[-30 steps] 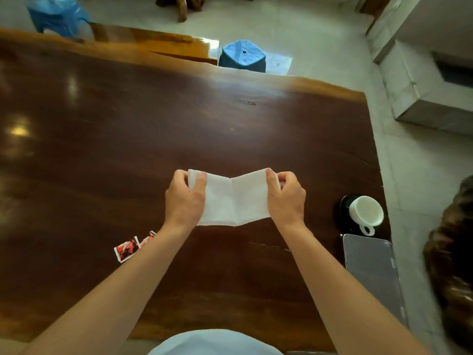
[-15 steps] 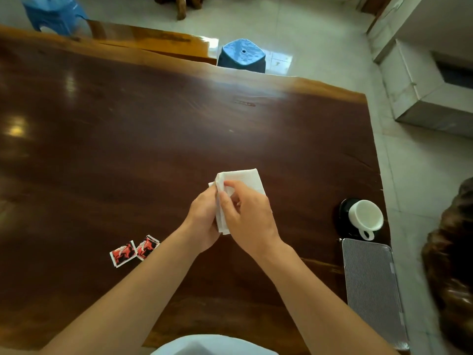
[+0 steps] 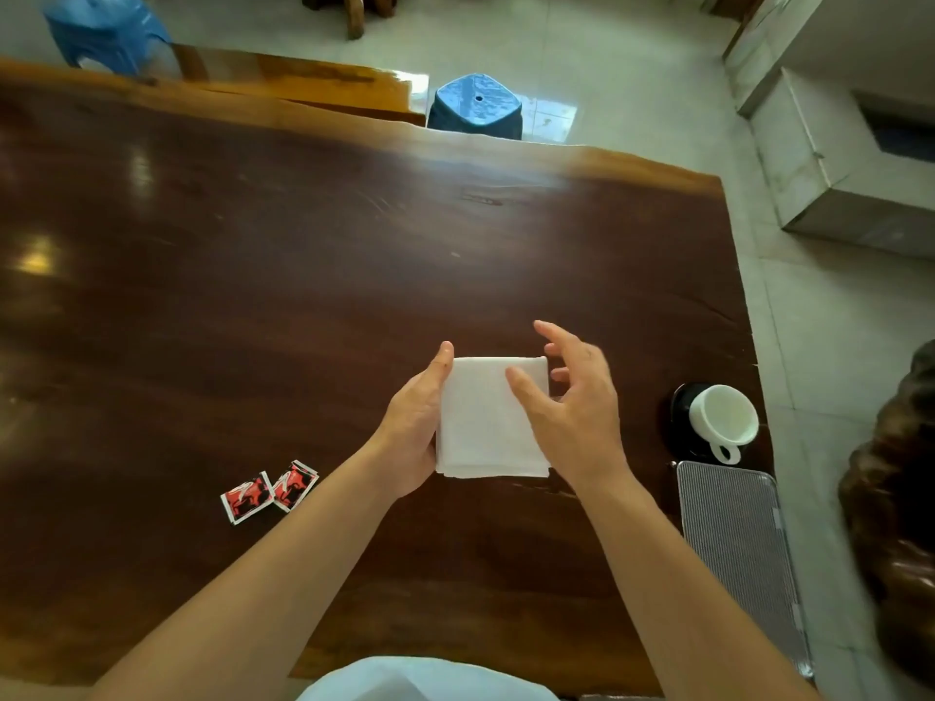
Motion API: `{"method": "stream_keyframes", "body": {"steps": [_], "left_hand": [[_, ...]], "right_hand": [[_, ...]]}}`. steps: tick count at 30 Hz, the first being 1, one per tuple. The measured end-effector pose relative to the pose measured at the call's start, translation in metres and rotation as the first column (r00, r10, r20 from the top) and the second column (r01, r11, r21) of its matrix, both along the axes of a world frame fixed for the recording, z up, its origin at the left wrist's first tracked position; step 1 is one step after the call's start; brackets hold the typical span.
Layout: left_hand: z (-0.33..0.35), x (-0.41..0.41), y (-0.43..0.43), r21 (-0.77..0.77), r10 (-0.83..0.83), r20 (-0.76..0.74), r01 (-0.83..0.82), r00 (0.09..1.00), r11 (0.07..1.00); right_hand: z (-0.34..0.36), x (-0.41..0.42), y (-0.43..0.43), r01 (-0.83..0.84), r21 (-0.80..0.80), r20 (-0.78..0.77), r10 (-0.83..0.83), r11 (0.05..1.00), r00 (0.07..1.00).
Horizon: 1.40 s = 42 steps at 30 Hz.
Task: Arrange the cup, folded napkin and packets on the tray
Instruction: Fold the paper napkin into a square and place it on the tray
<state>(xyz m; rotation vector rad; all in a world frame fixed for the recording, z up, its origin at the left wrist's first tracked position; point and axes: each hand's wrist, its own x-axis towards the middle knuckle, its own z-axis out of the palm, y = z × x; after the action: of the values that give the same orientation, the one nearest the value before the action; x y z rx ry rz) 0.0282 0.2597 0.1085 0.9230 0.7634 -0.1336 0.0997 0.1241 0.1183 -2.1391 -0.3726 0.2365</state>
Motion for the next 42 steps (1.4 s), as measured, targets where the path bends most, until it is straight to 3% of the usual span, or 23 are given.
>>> {"method": "stream_keyframes", "body": {"steps": [2,4,9,13,18,23,27,29,31,33,35,36,37,39,41,42], "left_hand": [[0.004,-0.004,-0.002,-0.037,-0.046,0.038,0.047,0.998,0.998],[0.004,-0.009,-0.003,0.025,-0.130,0.116,0.128,0.985,0.991],[0.004,-0.022,-0.001,0.055,-0.274,0.313,0.271,0.909,0.961],[0.007,-0.025,-0.007,0.416,-0.391,0.309,0.246,0.867,0.875],[0.016,-0.028,-0.004,0.510,-0.474,0.262,0.296,0.841,0.808],[0.017,-0.027,-0.008,0.760,-0.386,0.180,0.121,0.905,0.639],[0.011,-0.025,-0.006,0.945,-0.373,0.165,-0.038,0.913,0.325],[0.011,-0.026,-0.008,0.951,-0.336,0.216,-0.119,0.917,0.287],[0.009,-0.027,-0.011,0.921,-0.291,0.269,-0.156,0.918,0.357],[0.011,-0.028,-0.016,0.766,-0.192,0.334,-0.147,0.923,0.626],[0.021,-0.028,-0.021,0.397,-0.011,0.354,-0.140,0.935,0.907],[0.026,-0.027,-0.022,0.211,0.063,0.327,-0.139,0.943,0.968],[0.028,-0.027,-0.022,0.097,0.100,0.297,-0.134,0.950,0.986],[0.027,-0.028,-0.023,0.104,0.058,0.261,-0.088,0.964,0.991],[0.020,-0.029,-0.025,0.378,-0.074,0.215,-0.013,0.974,0.926],[0.016,-0.029,-0.026,0.555,-0.145,0.168,0.028,0.975,0.831]], "right_hand": [[0.005,-0.001,-0.006,0.025,0.086,-0.401,0.012,0.996,0.916],[0.004,-0.006,-0.013,0.102,0.145,-0.578,0.001,0.984,0.816],[-0.005,-0.015,-0.024,0.197,0.176,-0.677,-0.027,0.964,0.736],[-0.004,-0.020,-0.022,0.159,0.191,-0.682,0.014,0.969,0.731],[-0.001,-0.023,-0.021,0.178,0.203,-0.683,0.009,0.963,0.730],[-0.001,-0.026,-0.022,0.090,0.175,-0.667,0.051,0.980,0.743],[-0.004,-0.028,-0.024,0.126,0.158,-0.629,0.002,0.979,0.777],[-0.003,-0.026,-0.026,0.164,0.155,-0.611,-0.036,0.974,0.791],[-0.002,-0.025,-0.028,0.177,0.161,-0.569,-0.055,0.971,0.820],[0.000,-0.023,-0.031,0.188,0.199,-0.529,-0.056,0.962,0.847],[0.002,-0.022,-0.035,0.205,0.255,-0.515,-0.047,0.945,0.856],[0.003,-0.021,-0.038,0.203,0.275,-0.509,-0.037,0.940,0.860],[0.004,-0.020,-0.041,0.191,0.291,-0.499,-0.022,0.937,0.866],[0.005,-0.019,-0.045,0.152,0.315,-0.473,0.016,0.937,0.881],[0.005,-0.020,-0.048,0.128,0.327,-0.457,0.037,0.936,0.889],[0.005,-0.020,-0.050,0.126,0.330,-0.456,0.041,0.935,0.889]]}}
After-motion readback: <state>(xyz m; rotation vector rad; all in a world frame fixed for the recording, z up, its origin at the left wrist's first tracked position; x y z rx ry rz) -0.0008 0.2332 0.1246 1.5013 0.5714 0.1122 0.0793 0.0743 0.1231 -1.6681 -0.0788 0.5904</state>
